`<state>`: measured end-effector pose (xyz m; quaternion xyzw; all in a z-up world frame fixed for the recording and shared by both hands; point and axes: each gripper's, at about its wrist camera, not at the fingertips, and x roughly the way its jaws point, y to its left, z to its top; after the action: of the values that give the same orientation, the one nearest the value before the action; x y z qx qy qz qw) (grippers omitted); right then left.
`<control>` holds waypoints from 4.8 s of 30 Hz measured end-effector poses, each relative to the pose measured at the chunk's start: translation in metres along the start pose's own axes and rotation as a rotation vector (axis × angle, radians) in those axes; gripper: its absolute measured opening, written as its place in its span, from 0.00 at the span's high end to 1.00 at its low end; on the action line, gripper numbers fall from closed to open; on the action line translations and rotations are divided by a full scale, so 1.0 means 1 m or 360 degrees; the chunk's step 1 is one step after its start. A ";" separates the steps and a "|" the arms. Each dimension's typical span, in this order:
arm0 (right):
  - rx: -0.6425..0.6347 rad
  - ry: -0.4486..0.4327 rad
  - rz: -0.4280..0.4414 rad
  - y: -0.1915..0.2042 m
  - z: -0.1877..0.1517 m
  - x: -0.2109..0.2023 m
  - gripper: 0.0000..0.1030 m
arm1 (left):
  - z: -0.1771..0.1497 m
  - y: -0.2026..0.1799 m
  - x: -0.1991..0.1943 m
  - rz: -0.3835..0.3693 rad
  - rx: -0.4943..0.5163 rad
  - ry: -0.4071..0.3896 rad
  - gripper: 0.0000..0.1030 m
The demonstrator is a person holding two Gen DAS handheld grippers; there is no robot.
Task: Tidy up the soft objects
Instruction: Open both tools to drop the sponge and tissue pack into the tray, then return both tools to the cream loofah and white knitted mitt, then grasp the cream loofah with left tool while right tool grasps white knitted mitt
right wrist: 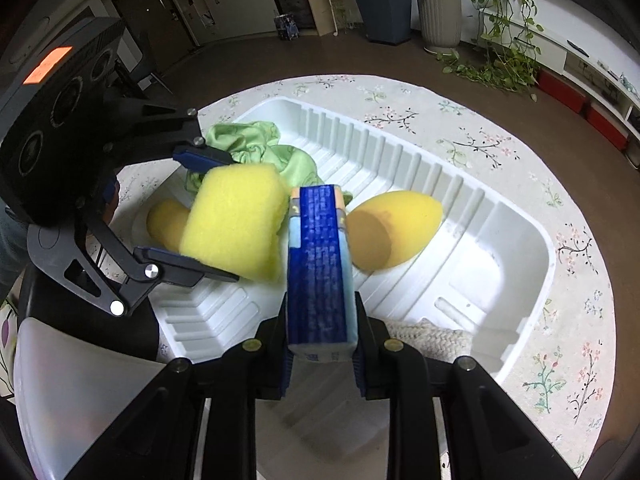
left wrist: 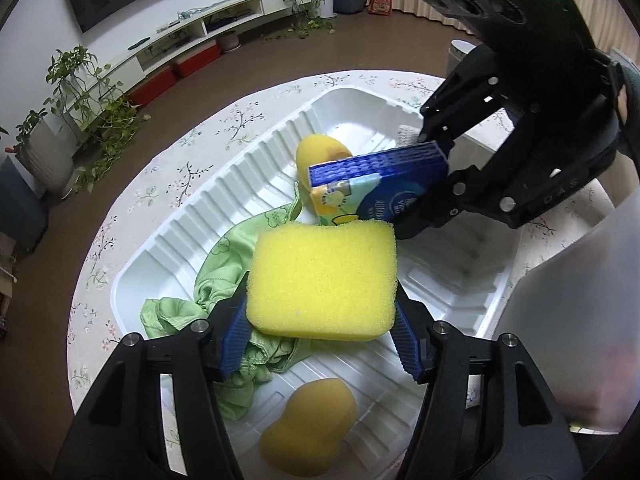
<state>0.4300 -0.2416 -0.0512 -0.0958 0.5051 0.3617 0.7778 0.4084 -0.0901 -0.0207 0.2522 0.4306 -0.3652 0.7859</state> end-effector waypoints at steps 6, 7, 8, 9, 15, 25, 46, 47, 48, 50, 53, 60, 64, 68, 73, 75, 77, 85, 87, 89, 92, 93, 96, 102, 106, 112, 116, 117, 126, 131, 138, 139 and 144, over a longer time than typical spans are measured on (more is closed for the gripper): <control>0.0025 -0.0006 -0.0019 -0.002 -0.001 -0.002 0.65 | 0.000 0.003 0.000 -0.0038 -0.0048 0.0010 0.29; 0.0027 -0.0008 -0.0019 -0.001 -0.002 -0.004 0.64 | 0.000 0.004 0.000 -0.0034 -0.0051 0.0011 0.28; 0.0021 -0.0009 -0.0026 -0.001 -0.002 -0.004 0.64 | 0.000 0.004 0.001 -0.0030 -0.0049 0.0011 0.28; 0.0008 -0.0006 -0.0038 0.001 -0.002 -0.004 0.63 | 0.000 0.004 0.001 -0.0028 -0.0046 0.0008 0.27; -0.0014 -0.0014 -0.0060 0.004 -0.002 -0.008 0.58 | 0.000 0.004 -0.002 -0.0035 -0.0048 0.0006 0.11; 0.0011 -0.0092 -0.0073 0.000 0.000 -0.028 0.53 | 0.006 0.006 -0.012 -0.0007 -0.0052 -0.0029 0.10; 0.0124 -0.0246 -0.0110 -0.005 -0.007 -0.073 0.18 | -0.014 0.034 -0.063 0.0045 -0.0263 -0.0191 0.02; 0.0129 -0.0256 -0.0115 -0.005 -0.008 -0.077 0.16 | -0.016 0.035 -0.066 0.0047 -0.0278 -0.0199 0.02; 0.0133 -0.0265 -0.0119 -0.003 -0.008 -0.080 0.14 | -0.018 0.035 -0.069 0.0054 -0.0289 -0.0209 0.02; 0.0138 -0.0279 -0.0129 -0.001 -0.009 -0.086 0.11 | -0.020 0.033 -0.075 0.0069 -0.0307 -0.0231 0.00; 0.0143 -0.0298 -0.0148 0.004 -0.011 -0.095 0.10 | -0.025 0.032 -0.086 0.0080 -0.0340 -0.0285 0.00; 0.0226 -0.0357 -0.0191 0.007 -0.028 -0.120 0.00 | -0.050 0.023 -0.114 0.0111 -0.0443 -0.0371 0.00; 0.0284 -0.0414 -0.0197 0.016 -0.050 -0.136 0.00 | -0.073 0.013 -0.134 0.0127 -0.0519 -0.0425 0.00; 0.0325 -0.0463 -0.0182 0.036 -0.079 -0.147 0.00 | -0.100 -0.005 -0.148 0.0150 -0.0584 -0.0446 0.00; 0.0337 -0.0472 -0.0155 0.069 -0.119 -0.153 0.00 | -0.136 -0.031 -0.161 0.0193 -0.0661 -0.0453 0.00; 0.0343 -0.0479 -0.0152 0.084 -0.135 -0.154 0.00 | -0.148 -0.044 -0.164 0.0217 -0.0678 -0.0443 0.00; 0.0353 -0.0475 -0.0142 0.102 -0.152 -0.153 0.00 | -0.161 -0.059 -0.169 0.0241 -0.0689 -0.0440 0.00; 0.0358 -0.0468 -0.0170 0.176 -0.209 -0.135 0.00 | -0.205 -0.111 -0.173 0.0309 -0.0754 -0.0429 0.00; 0.0370 -0.0452 -0.0203 0.192 -0.221 -0.127 0.00 | -0.212 -0.121 -0.169 0.0326 -0.0766 -0.0407 0.00; 0.0386 -0.0439 -0.0226 0.205 -0.229 -0.118 0.00 | -0.217 -0.131 -0.165 0.0346 -0.0791 -0.0396 0.00; 0.0421 -0.0425 -0.0269 0.219 -0.239 -0.106 0.00 | -0.222 -0.140 -0.161 0.0364 -0.0841 -0.0391 0.00; 0.0437 -0.0414 -0.0285 0.224 -0.242 -0.101 0.00 | -0.223 -0.140 -0.160 0.0366 -0.0853 -0.0389 0.00; 0.0438 -0.0400 -0.0391 0.236 -0.248 -0.090 0.00 | -0.224 -0.142 -0.152 0.0372 -0.0872 -0.0367 0.00; 0.0484 -0.0372 -0.0526 0.237 -0.253 -0.073 0.01 | -0.225 -0.138 -0.141 0.0442 -0.0881 -0.0338 0.00; 0.0506 -0.0337 -0.0583 0.233 -0.252 -0.063 0.08 | -0.223 -0.134 -0.138 0.0473 -0.0893 -0.0342 0.00; 0.0533 -0.0309 -0.0653 0.230 -0.252 -0.054 0.19 | -0.223 -0.118 -0.123 0.0408 -0.1041 -0.0205 0.00; 0.0508 -0.0309 -0.0707 0.232 -0.253 -0.054 0.28 | -0.227 -0.111 -0.111 0.0377 -0.1121 -0.0114 0.02; 0.0507 -0.0310 -0.0710 0.232 -0.253 -0.054 0.30 | -0.227 -0.111 -0.111 0.0387 -0.1114 -0.0108 0.02; 0.0459 -0.0310 -0.0711 0.239 -0.250 -0.055 0.49 | -0.221 -0.114 -0.103 0.0493 -0.1048 -0.0060 0.16; 0.0475 -0.0309 -0.0688 0.238 -0.251 -0.057 0.61 | -0.219 -0.118 -0.101 0.0425 -0.1024 -0.0095 0.63; 0.0481 -0.0322 -0.0662 0.245 -0.254 -0.066 0.63 | -0.222 -0.129 -0.109 0.0410 -0.1021 -0.0129 0.77; 0.0487 -0.0326 -0.0659 0.246 -0.255 -0.068 0.63 | -0.223 -0.129 -0.112 0.0409 -0.1026 -0.0136 0.77; 0.0504 -0.0357 -0.0650 0.248 -0.259 -0.082 0.63 | -0.227 -0.134 -0.127 0.0408 -0.1058 -0.0202 0.78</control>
<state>0.0624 -0.2345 -0.0499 -0.0324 0.4364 0.1224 0.8908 0.1447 0.0360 -0.0361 0.0118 0.4411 -0.1186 0.8895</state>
